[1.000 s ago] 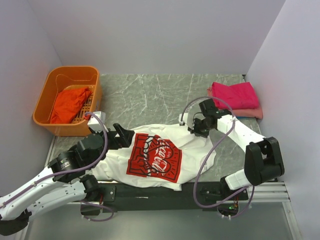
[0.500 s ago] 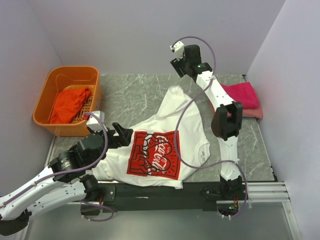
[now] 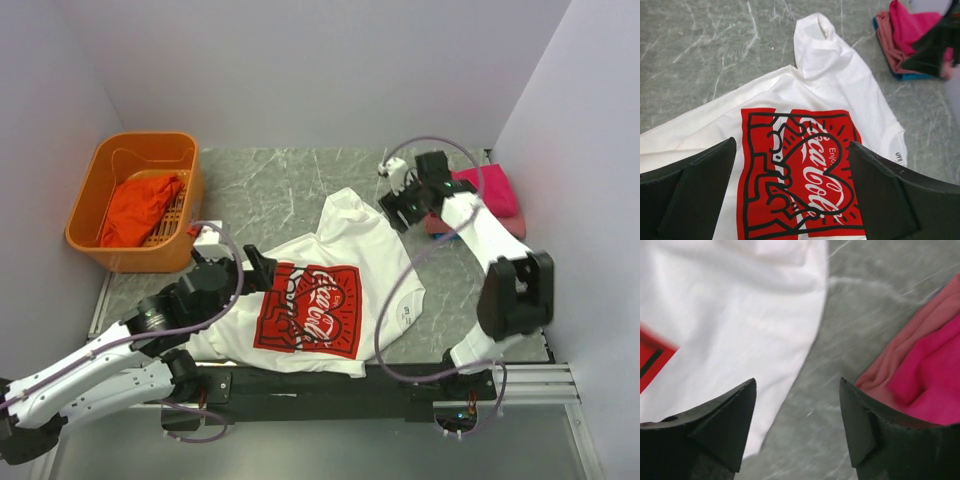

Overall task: Fold and stack the t-shirts
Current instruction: Flatten the tshirt out

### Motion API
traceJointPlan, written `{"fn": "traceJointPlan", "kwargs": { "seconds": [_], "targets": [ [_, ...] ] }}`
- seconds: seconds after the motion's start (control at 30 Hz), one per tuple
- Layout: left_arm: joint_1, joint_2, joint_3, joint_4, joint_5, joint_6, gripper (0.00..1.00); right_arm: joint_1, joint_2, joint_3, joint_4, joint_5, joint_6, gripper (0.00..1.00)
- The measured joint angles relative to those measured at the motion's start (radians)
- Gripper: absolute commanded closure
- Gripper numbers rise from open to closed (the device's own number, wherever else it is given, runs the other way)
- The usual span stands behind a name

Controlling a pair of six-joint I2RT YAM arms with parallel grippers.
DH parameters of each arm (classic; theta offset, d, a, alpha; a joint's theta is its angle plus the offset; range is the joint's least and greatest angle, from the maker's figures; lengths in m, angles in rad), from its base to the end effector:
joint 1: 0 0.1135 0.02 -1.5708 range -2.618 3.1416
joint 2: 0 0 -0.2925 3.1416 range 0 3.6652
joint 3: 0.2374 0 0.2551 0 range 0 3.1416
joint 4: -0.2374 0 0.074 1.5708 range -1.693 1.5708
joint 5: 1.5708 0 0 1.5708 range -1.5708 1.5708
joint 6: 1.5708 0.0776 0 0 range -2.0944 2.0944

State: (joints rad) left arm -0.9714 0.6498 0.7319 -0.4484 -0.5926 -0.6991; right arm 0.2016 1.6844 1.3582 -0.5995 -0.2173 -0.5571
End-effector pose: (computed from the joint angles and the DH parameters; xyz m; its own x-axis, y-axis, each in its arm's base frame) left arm 0.1252 -0.1064 0.3210 -0.4061 -0.3519 -0.8434 0.1690 0.8781 -0.4477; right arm 0.3859 0.0959 0.2618 -0.4940 -0.6279 -0.6014 -0.6877 0.7054 -0.1717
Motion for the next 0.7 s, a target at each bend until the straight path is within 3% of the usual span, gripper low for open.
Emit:
{"fn": "traceJointPlan", "kwargs": {
  "seconds": [0.17,0.37,0.7],
  "targets": [
    [0.014,0.091,-0.034,0.050,0.040,0.024,0.00,-0.068,-0.173,-0.208,-0.050,-0.143,-0.024,0.32],
    [0.037,0.171,-0.047,0.093,0.106,0.038,0.02,-0.157,-0.099,-0.355,-0.088,-0.196,-0.024,0.37],
    [0.050,0.148,-0.081,0.114,0.152,0.040,0.02,-0.156,-0.064,-0.391,-0.073,-0.172,-0.002,0.40]
  ]
}}
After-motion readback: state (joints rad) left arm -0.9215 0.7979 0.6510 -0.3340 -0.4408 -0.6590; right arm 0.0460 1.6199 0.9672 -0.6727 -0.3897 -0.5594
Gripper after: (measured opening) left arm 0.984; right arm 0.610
